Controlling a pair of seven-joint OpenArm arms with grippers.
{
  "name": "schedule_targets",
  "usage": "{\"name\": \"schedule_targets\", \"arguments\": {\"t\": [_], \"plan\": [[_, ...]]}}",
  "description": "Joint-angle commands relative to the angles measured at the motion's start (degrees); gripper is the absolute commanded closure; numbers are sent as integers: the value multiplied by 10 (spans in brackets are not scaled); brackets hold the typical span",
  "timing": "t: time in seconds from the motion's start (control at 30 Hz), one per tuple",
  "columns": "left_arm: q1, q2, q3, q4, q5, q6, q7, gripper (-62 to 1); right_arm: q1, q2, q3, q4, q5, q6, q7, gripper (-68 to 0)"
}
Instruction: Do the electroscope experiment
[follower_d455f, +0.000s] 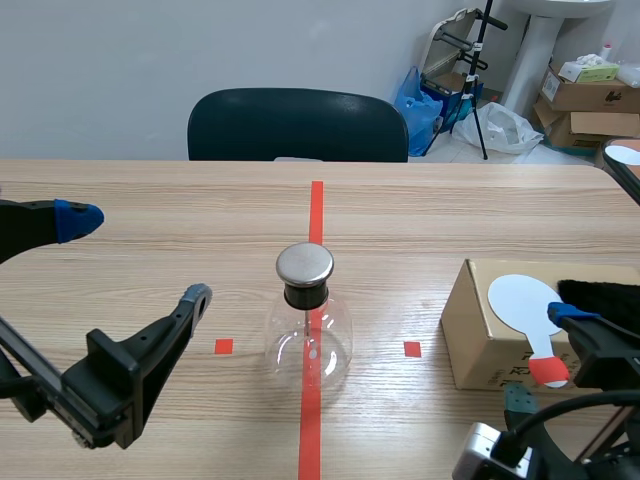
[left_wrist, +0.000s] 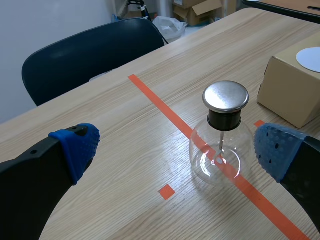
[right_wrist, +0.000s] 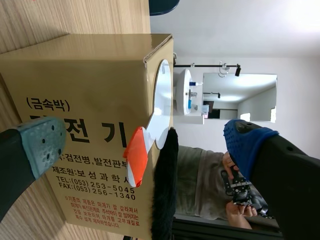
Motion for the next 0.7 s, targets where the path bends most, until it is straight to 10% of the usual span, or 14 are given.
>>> {"name": "schedule_targets", "arguments": {"t": [0.0,0.43,0.67], "plan": [[3,7,2,3,-3,1,-8,-623,5,0,3,4,1,-11,-3,-547],[3,7,2,3,-3,1,-8,-623,5,0,3,4,1,-11,-10,-5],[3,7,2,3,-3,1,-8,-623,5,0,3,4,1,-11,-11,-8]]}}
